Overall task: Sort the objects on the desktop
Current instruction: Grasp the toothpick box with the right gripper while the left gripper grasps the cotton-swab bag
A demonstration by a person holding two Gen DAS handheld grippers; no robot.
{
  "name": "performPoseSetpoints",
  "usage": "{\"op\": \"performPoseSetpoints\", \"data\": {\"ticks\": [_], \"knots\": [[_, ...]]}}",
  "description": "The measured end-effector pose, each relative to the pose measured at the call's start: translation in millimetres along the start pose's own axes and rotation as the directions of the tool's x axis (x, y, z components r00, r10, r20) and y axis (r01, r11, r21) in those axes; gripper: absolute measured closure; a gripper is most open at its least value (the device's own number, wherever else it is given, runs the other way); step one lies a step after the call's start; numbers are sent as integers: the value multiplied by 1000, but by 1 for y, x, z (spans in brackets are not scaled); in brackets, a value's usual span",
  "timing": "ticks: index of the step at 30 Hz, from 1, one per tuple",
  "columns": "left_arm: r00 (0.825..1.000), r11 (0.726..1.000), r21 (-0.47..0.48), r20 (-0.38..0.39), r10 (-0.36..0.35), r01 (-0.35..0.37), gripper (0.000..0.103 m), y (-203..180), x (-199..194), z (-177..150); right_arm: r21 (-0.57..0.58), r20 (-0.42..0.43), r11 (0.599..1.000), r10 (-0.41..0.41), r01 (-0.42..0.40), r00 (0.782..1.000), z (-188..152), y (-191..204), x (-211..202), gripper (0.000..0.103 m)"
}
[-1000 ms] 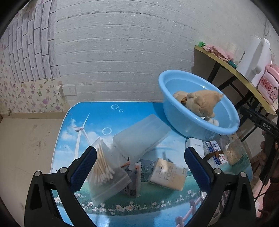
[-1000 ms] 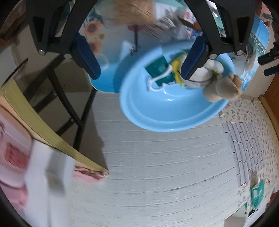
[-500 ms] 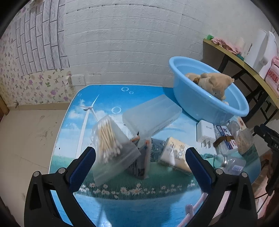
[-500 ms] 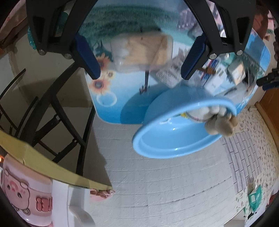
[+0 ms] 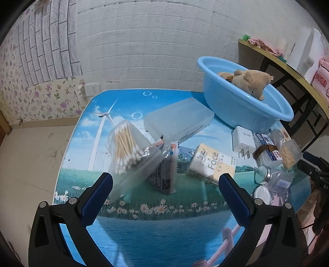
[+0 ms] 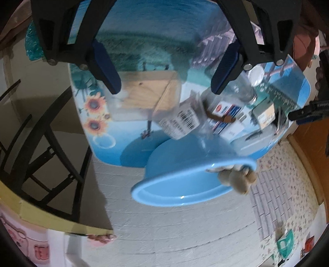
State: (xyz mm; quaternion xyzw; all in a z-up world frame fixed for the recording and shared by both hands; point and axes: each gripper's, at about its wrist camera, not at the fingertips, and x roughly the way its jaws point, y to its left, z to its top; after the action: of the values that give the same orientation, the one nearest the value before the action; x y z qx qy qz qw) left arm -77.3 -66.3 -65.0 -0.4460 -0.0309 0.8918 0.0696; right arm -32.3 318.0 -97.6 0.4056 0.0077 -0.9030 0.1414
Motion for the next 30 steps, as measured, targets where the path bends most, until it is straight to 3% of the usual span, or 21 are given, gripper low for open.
{"op": "performPoseSetpoints", "data": {"ticks": [8,15,19,30], "knots": [[1000,999,-34,-2,20,-20,0,18,3,-3,17,13,999,-49,49,999,-1,-6,1,13],[999,995,-94,-10,34,-35,0,38,12,3,44,6,996,-74,74,997,0,-18,9,0],[1000,990,-141,-2,-5,5,0,47,17,11,80,-20,996,-49,50,999,4,-23,19,0],[996,969,-236,-36,-82,71,1,67,49,23,17,-69,994,-105,106,992,11,-24,45,0]]}}
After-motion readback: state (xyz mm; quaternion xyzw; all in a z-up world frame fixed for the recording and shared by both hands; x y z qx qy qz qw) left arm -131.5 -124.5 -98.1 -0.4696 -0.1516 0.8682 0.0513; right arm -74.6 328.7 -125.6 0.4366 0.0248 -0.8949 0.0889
